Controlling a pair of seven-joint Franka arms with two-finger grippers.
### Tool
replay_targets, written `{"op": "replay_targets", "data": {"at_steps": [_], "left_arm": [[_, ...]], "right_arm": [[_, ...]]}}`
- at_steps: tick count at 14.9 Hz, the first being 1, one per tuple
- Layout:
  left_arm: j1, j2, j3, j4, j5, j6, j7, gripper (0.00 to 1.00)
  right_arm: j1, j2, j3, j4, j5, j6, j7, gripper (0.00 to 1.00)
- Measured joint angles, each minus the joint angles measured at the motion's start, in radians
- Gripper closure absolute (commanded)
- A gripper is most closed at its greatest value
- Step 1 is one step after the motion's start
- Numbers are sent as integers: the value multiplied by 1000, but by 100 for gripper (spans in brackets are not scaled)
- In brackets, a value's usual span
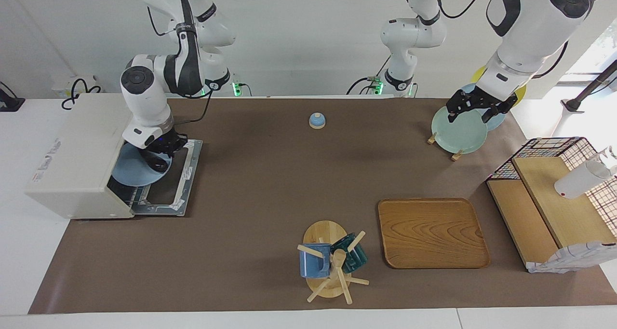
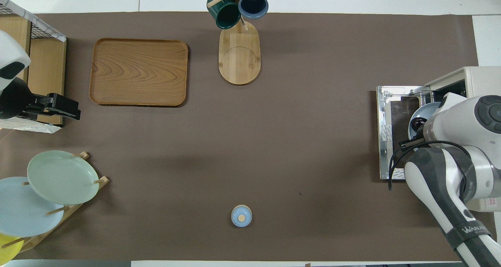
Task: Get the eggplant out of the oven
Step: 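Pull the eggplant out of the oven with the right gripper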
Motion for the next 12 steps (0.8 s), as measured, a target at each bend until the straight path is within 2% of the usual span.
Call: {"op": "replay_targets", "data": {"at_steps": [3, 5, 9, 12], "left_arm": [[0, 0, 0, 0, 0, 0, 0, 0], [0, 0, 0, 0, 0, 0, 0, 0], [0, 0, 0, 0, 0, 0, 0, 0], [0, 0, 0, 0, 0, 0, 0, 0]], "right_arm": [[23, 0, 3, 27, -13, -32, 1, 100], [91, 6, 6, 88, -13, -113, 50, 100], [358, 48, 15, 264, -11, -283, 330, 100], [530, 111, 25, 376, 24, -311, 580, 100]]}}
